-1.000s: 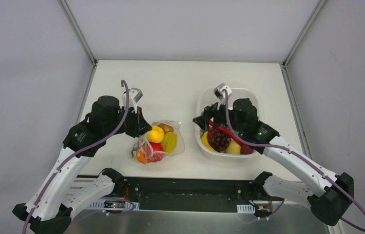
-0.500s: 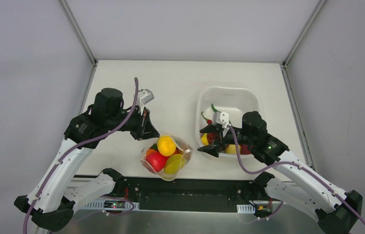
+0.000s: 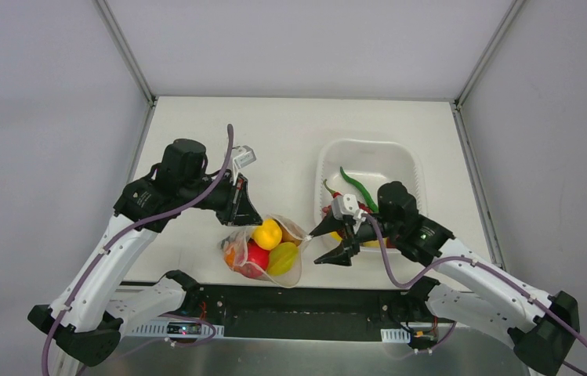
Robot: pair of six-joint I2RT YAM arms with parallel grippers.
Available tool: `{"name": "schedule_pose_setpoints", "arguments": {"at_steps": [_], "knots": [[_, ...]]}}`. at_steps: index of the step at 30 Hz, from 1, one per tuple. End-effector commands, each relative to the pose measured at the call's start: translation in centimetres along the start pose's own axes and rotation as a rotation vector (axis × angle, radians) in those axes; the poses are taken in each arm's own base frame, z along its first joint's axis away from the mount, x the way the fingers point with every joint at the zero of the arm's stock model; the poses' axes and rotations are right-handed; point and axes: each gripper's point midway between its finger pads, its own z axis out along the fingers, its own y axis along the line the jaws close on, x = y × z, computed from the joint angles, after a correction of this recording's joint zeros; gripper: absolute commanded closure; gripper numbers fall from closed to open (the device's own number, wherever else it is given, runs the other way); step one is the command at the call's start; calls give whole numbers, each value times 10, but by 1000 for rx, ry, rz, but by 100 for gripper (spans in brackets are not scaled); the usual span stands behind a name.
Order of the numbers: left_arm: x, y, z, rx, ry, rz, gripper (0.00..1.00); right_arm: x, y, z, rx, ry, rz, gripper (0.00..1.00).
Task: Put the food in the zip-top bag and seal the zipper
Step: Zip the zipper food storage bag at the center of the board.
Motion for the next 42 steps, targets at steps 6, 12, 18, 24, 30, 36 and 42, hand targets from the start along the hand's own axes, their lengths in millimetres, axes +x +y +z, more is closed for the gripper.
{"name": "schedule_pose_setpoints", "arguments": {"at_steps": [6, 12, 18, 24, 30, 36, 42], "knots": [[-8, -18, -3, 88, -40, 48, 100, -15, -16, 15, -8, -41, -133, 38], [-9, -19, -2, 105, -42, 54, 100, -17, -18, 12, 22, -56, -157, 48], [-11, -21, 1, 127, -46, 49, 100, -16, -10, 12, -6, -79, -152, 62], [-9, -18, 5, 127, -40, 41, 100, -12, -7, 13, -17, -95, -128, 78], [-7, -13, 4, 98, -50, 41, 100, -15, -8, 11, 12, -116, -122, 100], [-6, 7, -1, -43, -61, 41, 100, -22, -18, 6, 102, -134, -77, 100], [-1, 26, -12, -179, -39, 57, 53, -37, -33, 1, 221, -171, 56, 100]]}}
